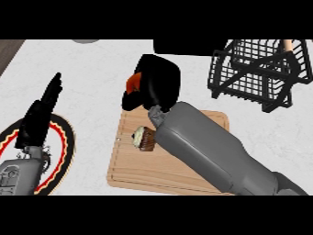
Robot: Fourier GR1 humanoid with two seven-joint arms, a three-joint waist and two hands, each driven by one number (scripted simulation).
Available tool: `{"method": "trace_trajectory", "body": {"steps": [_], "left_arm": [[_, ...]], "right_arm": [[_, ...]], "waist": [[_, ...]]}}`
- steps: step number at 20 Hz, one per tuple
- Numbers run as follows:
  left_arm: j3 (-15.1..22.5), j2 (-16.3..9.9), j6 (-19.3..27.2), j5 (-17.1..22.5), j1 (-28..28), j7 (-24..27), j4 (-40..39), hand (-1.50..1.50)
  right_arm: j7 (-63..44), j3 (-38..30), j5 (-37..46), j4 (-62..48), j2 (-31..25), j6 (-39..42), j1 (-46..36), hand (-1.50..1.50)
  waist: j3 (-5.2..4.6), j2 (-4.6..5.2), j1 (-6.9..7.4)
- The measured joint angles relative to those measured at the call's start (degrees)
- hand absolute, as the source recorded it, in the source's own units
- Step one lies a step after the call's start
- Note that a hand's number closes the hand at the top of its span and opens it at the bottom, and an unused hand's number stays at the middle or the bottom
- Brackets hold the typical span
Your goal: Pick the tomato from the cutting board and place it in the tiered basket
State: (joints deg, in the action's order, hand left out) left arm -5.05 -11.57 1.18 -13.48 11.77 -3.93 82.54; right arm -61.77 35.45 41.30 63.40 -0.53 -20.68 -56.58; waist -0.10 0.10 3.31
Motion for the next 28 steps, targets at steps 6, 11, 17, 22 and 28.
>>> {"method": "trace_trajectory", "body": {"steps": [6, 11, 17, 22, 28], "left_arm": [[-0.75, -0.33, 0.4, -0.03, -0.76, -0.28, 0.34, 0.0], [-1.5, -0.94, 0.13, 0.32, -2.12, 0.11, 0.97, 0.0], [-1.92, -0.75, 0.32, 0.48, -3.34, 0.73, 1.53, 0.0], [-2.06, -0.98, -0.39, 0.85, -2.95, -0.09, 2.0, 0.0], [-2.1, -0.82, -0.31, 0.67, -3.24, 0.27, 2.12, 0.0]], "right_arm": [[-2.46, -3.86, 8.24, -2.87, -0.05, -1.46, -10.4, 1.5], [-3.85, -7.96, 12.71, -6.56, -1.38, 1.69, -17.14, 1.5], [-1.52, -14.96, 11.12, -7.2, -3.88, 4.99, -19.88, 1.5], [2.35, -18.12, 11.04, -10.6, -5.49, 7.05, -20.16, 1.5], [4.68, -17.48, 14.77, -15.27, -9.76, 10.01, -18.82, 1.5]], "waist": [[0.01, -0.31, -1.53], [0.02, -0.41, -2.46], [0.07, -0.26, -2.91], [0.06, -0.12, -2.79], [0.07, -0.07, -2.94]]}}
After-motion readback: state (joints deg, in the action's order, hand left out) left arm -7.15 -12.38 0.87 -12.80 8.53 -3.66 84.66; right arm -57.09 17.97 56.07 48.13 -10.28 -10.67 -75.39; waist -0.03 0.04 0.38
